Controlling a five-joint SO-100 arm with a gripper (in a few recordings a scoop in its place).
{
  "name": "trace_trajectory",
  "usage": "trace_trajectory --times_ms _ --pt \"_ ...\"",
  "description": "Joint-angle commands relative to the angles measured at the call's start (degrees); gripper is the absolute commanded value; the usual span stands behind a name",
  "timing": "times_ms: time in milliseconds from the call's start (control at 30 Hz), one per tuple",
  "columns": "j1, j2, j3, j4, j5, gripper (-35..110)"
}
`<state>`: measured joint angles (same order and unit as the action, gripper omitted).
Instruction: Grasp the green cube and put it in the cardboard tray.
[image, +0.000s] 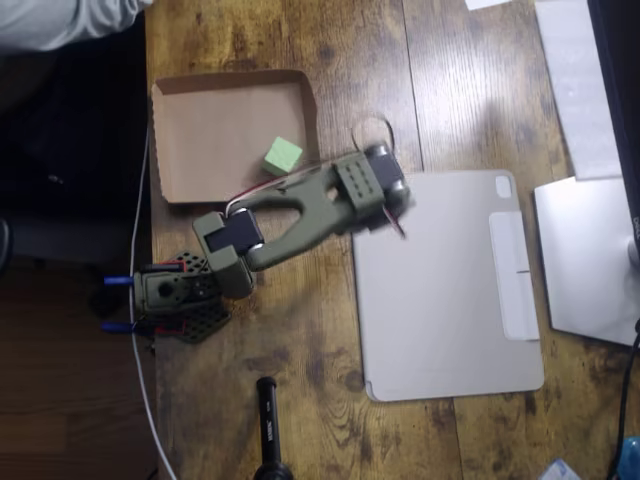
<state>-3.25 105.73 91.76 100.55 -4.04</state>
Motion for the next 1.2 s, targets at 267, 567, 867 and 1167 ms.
trace_trajectory --times_ms 267,567,867,1167 --pt "-0.5 -0.8 10.8 -3.0 7.5 8" --pt "1.8 -13.3 9.7 2.1 6.2 4" --pt "1.9 -12.9 10.2 2.0 6.5 4" --pt "1.4 -13.4 10.4 2.0 5.9 4"
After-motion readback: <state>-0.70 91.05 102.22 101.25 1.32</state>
